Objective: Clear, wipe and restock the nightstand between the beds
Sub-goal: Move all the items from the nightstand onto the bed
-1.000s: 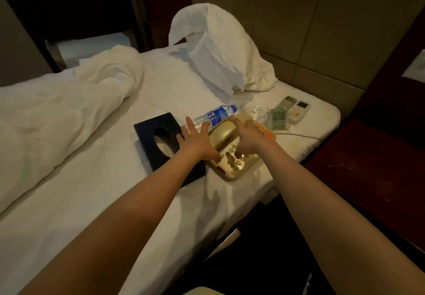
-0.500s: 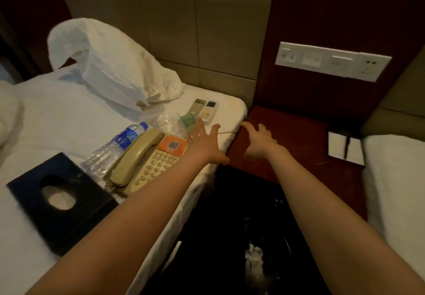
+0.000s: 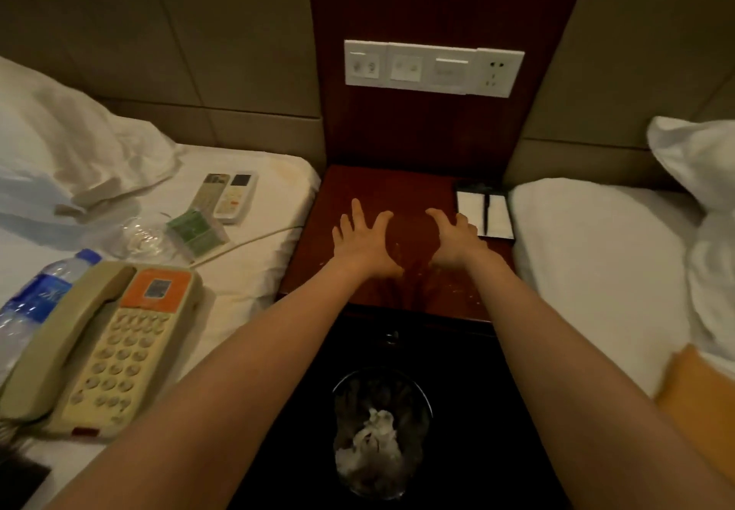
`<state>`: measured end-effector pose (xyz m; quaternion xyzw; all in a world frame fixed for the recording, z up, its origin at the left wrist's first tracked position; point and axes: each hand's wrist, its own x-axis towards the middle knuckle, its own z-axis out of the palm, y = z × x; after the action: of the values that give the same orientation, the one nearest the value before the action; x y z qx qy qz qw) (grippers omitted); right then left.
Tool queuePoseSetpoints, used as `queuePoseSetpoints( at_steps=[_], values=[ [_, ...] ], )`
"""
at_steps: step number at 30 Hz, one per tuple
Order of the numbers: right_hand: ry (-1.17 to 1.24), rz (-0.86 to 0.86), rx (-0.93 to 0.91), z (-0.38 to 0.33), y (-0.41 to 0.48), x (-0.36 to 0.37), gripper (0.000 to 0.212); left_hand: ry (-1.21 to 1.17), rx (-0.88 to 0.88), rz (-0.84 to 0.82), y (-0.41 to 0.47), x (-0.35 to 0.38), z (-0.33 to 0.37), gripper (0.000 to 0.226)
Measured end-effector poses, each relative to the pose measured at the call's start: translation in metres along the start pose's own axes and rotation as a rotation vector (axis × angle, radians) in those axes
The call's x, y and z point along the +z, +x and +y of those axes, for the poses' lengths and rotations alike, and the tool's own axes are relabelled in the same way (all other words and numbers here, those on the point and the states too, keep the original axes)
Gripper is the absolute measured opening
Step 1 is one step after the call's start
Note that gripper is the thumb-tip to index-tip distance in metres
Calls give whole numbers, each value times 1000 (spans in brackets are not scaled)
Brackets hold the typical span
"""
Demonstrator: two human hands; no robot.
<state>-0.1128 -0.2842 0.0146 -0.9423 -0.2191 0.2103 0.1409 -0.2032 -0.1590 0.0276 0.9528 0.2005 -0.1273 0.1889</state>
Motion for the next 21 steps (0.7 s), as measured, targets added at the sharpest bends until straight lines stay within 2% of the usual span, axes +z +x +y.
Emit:
queuePoseSetpoints(
  at_steps=[11,17,21],
  values=[
    [51,42,188,85,56,-11,84,-49,105,-55,98,37,68,86],
    [157,103,273,117,101,-7,72,-105,85,-80,157,60,90,59],
    [211,200,339,132,130,-8,56,-198,46,-86,194,73,102,52]
  ],
)
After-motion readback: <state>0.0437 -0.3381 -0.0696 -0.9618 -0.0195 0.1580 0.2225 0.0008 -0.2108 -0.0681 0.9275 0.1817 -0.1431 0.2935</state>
